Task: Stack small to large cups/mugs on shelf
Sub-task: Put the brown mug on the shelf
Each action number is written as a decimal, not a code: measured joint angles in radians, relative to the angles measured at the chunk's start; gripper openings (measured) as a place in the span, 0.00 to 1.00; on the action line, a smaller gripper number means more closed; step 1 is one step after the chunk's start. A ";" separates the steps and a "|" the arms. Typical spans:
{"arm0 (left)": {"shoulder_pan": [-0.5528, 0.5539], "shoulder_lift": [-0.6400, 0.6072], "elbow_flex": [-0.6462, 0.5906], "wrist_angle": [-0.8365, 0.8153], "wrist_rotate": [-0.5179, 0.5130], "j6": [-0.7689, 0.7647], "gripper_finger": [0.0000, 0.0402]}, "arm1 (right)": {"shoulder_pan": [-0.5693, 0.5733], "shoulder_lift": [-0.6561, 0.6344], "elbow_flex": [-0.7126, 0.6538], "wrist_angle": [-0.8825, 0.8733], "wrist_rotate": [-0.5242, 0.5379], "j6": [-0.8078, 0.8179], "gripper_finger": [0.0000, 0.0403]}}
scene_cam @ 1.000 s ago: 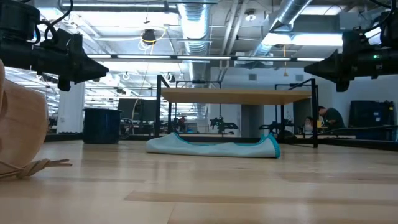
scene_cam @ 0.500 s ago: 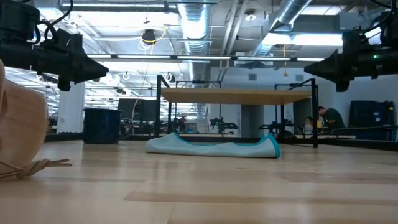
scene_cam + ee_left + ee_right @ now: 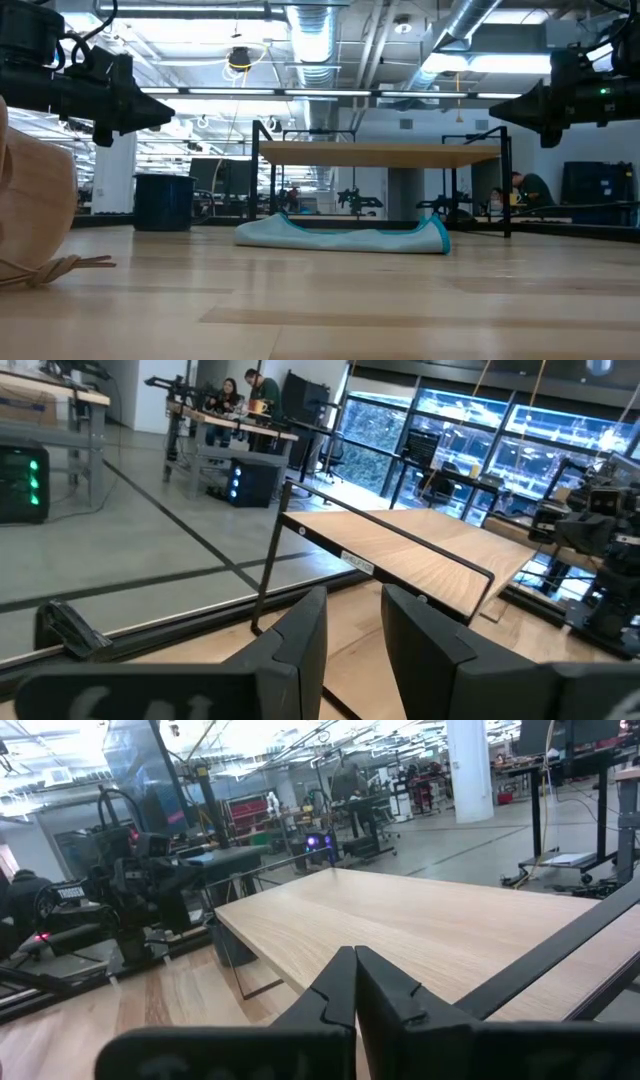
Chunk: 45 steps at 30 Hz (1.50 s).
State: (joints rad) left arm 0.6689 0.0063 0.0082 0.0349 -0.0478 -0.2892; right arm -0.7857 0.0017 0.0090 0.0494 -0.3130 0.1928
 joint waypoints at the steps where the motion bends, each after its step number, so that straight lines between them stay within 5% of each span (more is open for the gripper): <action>1: 0.000 0.000 0.000 0.000 0.001 -0.010 0.22 | 0.000 0.000 0.000 0.000 0.000 0.000 0.07; 45: 0.000 0.000 0.033 -0.038 0.109 0.037 0.25 | -0.001 0.000 0.000 -0.003 0.031 -0.026 0.07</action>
State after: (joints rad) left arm 0.6689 0.0067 0.0414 -0.0029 0.0613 -0.2518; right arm -0.7872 0.0017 0.0090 0.0463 -0.2821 0.1669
